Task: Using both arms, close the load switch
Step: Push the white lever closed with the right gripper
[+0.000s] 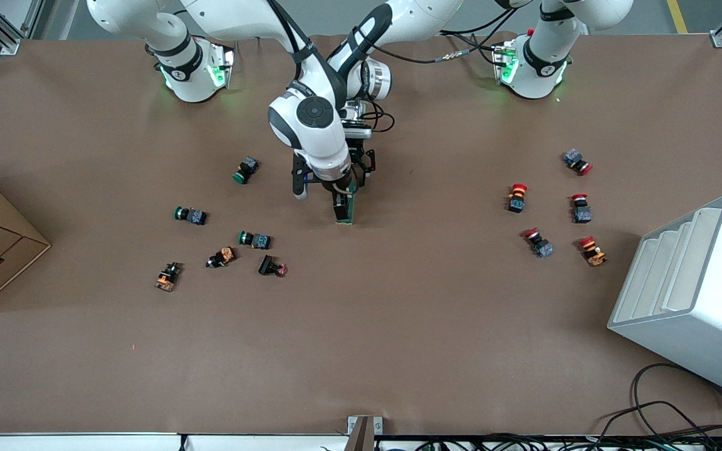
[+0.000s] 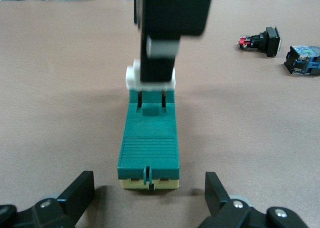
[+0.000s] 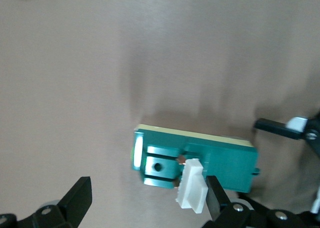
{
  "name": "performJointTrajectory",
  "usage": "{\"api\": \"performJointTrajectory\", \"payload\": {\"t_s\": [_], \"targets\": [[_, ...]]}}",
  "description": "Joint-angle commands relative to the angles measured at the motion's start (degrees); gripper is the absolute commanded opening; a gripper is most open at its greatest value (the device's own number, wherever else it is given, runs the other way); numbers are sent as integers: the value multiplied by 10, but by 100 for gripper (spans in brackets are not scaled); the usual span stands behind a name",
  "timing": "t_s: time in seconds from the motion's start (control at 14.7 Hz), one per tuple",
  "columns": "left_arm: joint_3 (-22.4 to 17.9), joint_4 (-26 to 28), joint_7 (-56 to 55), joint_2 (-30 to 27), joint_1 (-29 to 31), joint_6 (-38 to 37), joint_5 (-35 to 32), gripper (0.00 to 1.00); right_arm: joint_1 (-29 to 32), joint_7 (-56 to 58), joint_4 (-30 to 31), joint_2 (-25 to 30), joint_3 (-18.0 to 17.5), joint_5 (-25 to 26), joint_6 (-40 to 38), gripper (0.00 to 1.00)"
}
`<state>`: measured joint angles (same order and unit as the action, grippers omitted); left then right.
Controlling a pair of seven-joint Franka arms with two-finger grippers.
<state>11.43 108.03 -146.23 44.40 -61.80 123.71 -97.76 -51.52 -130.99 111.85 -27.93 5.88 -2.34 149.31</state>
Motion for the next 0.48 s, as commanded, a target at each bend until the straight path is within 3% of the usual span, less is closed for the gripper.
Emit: {"api": "performJointTrajectory", "payload": {"t_s": [0.0, 0.41], "targets": [[-4, -5, -10, 13, 7, 14, -3, 97, 19, -1, -19, -10, -1, 11, 5, 100], [-8, -10, 2, 11, 10, 17, -4, 97, 34, 13, -65, -55, -1, 11, 5, 100]]}}
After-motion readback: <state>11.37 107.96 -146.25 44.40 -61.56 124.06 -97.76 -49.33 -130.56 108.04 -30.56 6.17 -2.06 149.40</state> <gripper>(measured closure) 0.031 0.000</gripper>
